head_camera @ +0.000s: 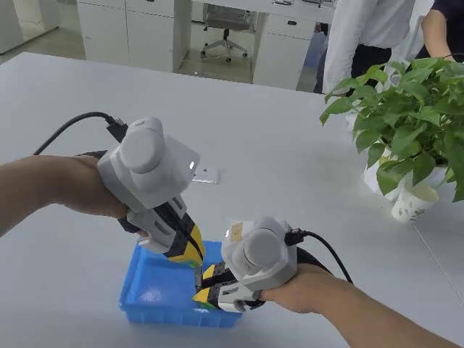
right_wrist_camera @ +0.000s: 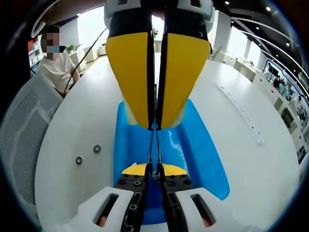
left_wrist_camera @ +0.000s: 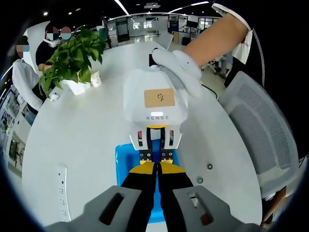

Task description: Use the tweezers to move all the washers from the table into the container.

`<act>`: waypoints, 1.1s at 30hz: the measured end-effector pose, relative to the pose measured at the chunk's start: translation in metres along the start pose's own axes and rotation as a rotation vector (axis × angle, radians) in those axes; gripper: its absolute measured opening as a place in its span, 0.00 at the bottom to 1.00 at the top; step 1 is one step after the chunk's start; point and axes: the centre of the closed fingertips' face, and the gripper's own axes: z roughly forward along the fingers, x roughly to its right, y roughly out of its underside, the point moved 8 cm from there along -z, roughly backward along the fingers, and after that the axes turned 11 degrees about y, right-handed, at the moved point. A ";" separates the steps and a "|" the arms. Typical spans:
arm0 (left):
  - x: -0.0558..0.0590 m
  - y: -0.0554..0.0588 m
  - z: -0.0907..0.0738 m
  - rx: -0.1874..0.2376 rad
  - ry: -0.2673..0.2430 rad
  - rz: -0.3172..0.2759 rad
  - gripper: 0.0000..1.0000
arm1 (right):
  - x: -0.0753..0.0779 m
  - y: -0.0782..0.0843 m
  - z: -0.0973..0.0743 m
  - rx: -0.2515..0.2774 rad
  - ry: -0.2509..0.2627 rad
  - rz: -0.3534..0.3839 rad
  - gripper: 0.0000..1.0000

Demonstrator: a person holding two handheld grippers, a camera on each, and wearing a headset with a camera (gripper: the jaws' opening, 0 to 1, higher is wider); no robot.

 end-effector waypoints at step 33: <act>0.025 -0.032 -0.028 -0.023 -0.029 0.039 0.04 | -0.010 -0.027 -0.037 0.042 0.070 -0.033 0.11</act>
